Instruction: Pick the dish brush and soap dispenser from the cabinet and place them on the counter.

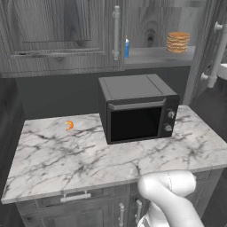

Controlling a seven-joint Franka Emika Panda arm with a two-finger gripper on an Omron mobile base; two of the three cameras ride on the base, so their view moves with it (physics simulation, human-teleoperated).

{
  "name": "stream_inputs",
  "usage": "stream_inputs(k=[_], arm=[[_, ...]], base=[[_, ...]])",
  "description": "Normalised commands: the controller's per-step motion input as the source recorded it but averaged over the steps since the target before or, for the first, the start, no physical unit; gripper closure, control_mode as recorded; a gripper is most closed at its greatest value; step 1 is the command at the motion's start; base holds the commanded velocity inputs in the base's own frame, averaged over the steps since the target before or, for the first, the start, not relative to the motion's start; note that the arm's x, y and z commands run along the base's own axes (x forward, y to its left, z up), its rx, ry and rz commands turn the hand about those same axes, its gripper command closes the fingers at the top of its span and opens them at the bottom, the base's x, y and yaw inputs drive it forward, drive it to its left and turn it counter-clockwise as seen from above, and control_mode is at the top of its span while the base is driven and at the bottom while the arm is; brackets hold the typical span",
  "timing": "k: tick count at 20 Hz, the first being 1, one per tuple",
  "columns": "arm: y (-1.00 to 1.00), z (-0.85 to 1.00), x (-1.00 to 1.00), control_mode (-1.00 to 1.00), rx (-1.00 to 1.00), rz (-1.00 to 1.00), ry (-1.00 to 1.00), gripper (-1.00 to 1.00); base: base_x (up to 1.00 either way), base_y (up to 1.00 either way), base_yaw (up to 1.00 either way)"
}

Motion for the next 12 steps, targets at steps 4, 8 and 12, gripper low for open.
stream_inputs(k=[4, 8, 12], arm=[[0.26, 0.0, -0.24, -1.0, 0.0, -0.13, -0.05, -1.0], [0.3, 0.0, -0.23, -1.0, -0.01, -0.14, -0.05, -1.0], [0.32, 0.0, -0.26, -1.0, 0.0, -0.15, -0.07, -1.0]], base=[[0.0, 0.0, 0.0], [0.0, 0.0, 0.0], [0.0, 0.0, 0.0]])
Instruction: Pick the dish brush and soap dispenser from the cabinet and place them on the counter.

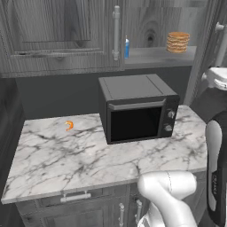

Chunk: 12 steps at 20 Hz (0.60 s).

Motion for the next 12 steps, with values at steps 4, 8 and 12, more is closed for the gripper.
stream_inputs(k=[4, 8, 12], arm=[[0.32, 0.0, -0.23, -1.0, 0.0, -0.16, -0.07, -1.0], [0.31, 0.0, -0.21, -1.0, 0.0, -0.15, -0.06, -1.0], [0.34, 0.0, -0.12, -1.0, 0.0, -0.14, -0.01, -1.0]], base=[[0.0, 0.0, 0.0], [0.0, 0.0, 0.0], [0.0, 0.0, 0.0]])
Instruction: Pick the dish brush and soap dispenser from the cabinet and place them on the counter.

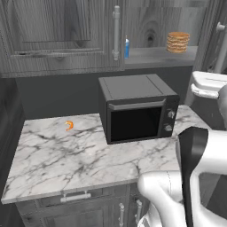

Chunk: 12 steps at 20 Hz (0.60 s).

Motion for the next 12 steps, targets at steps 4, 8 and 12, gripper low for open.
stream_inputs(k=[4, 8, 12], arm=[[0.37, 0.0, -0.08, -1.0, 0.0, -0.13, 0.0, -1.0], [0.38, 0.0, -0.01, -1.0, -0.01, -0.11, 0.0, -1.0], [0.36, 0.0, 0.0, -1.0, -0.01, -0.1, 0.0, -1.0]], base=[[0.0, 0.0, 0.0], [0.0, 0.0, 0.0], [0.0, 0.0, 0.0]])
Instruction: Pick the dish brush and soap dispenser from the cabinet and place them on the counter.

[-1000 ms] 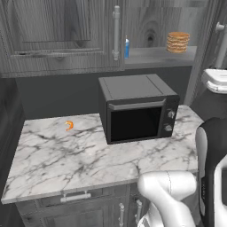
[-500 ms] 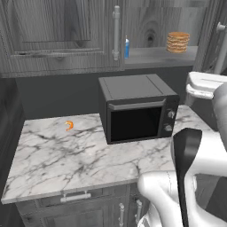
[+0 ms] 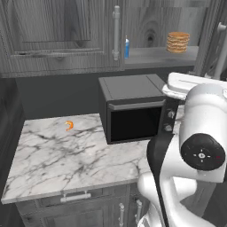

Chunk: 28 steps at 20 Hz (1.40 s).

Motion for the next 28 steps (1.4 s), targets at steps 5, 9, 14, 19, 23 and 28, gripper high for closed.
stream_inputs(k=[5, 9, 14, 19, 23, 28], arm=[[0.24, 0.0, 0.06, -1.0, 0.0, -0.07, 0.0, -1.0], [0.11, 0.0, 0.19, -1.0, 0.0, -0.08, 0.0, -1.0], [0.06, -0.02, 0.28, -1.0, 0.0, -0.09, 0.0, -1.0], [0.1, -0.04, 0.28, -1.0, -0.03, -0.11, 0.0, -1.0], [0.09, -0.04, 0.27, -1.0, -0.04, -0.12, 0.0, -1.0], [-0.03, -0.02, 0.21, -1.0, -0.01, -0.04, 0.0, -1.0]], base=[[0.0, 0.0, 0.0], [0.0, 0.0, 0.0], [0.0, 0.0, 0.0], [0.0, 0.0, 0.0], [0.0, 0.0, 0.0], [0.0, 0.0, 0.0]])
